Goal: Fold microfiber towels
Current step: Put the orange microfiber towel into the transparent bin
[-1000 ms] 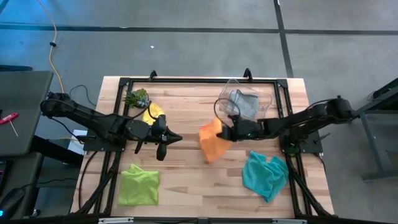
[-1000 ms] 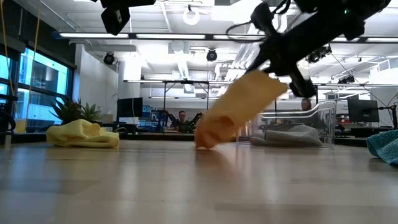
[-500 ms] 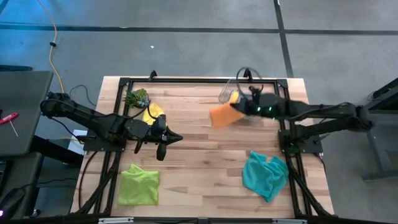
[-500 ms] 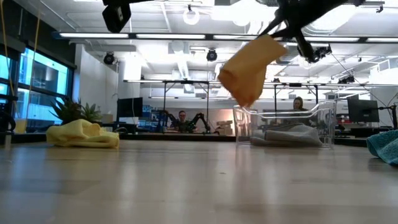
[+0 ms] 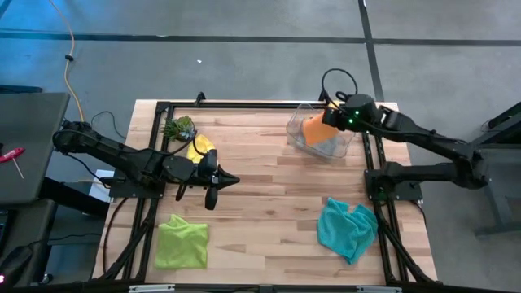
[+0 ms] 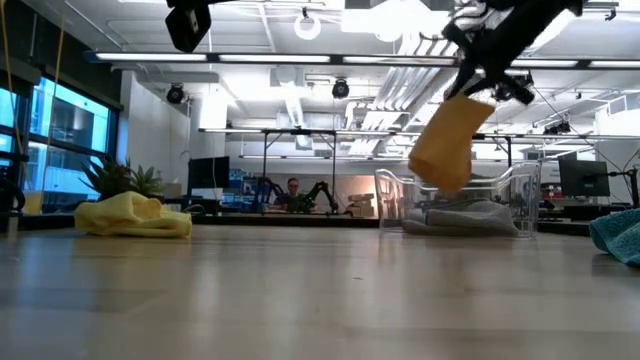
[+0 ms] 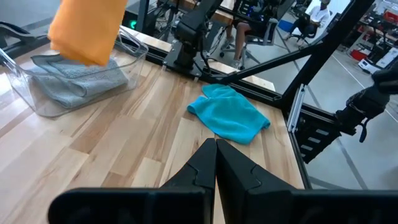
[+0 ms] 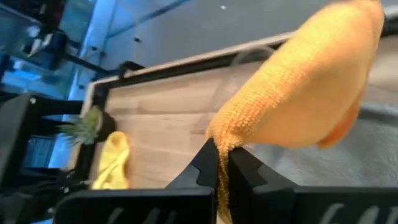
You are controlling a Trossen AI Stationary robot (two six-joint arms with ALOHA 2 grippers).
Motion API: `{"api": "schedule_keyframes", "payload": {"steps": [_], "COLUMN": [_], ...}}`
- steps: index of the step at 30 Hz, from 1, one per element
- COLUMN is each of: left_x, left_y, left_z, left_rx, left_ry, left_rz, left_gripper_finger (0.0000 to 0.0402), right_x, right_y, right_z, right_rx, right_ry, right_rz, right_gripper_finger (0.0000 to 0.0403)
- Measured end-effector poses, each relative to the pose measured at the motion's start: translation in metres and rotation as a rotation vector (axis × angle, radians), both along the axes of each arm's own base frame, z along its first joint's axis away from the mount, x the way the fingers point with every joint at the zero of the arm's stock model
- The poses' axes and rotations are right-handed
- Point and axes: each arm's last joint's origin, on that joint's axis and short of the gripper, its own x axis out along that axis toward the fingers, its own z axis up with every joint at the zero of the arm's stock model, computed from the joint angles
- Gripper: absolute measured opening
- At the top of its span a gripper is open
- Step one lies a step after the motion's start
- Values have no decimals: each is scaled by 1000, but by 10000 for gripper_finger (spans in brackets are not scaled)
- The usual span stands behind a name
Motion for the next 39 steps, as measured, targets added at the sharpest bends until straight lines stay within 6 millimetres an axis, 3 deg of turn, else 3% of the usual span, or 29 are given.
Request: {"api": "schedule_keyframes", "payload": {"steps": [7,13,16,19,24,28,33,36,39], "left_x": [0,0,0,0,0,0,0,0,0], "left_y": [0,0,0,0,0,0,1,1,1], "left_z": [0,0,0,0,0,0,0,0,0], "left_rx": [-8,-9,-9,-10,-8,-4,-1,-1,0], "left_ry": [-2,-3,-3,-3,-2,-3,-3,-3,-3], "left_rz": [1,0,0,1,3,15,24,25,24], "left_gripper_finger": [0,0,0,0,0,0,0,0,0], "right_x": [2,-4,-6,-6,-10,-15,-18,-14,-18], "right_y": [-16,-27,-23,-13,-2,0,-1,-4,-3], "right_z": [-37,-30,-34,-55,-101,-123,-125,-109,-99], "right_rx": [1,-98,-43,57,175,209,208,185,207], "right_ry": [-217,-250,-217,-120,-164,-218,-200,-183,-30], "right_rz": [-54,-55,-65,-65,-127,-190,-263,-239,-227], "right_gripper_finger": [0,0,0,0,0,0,0,0,0]}}
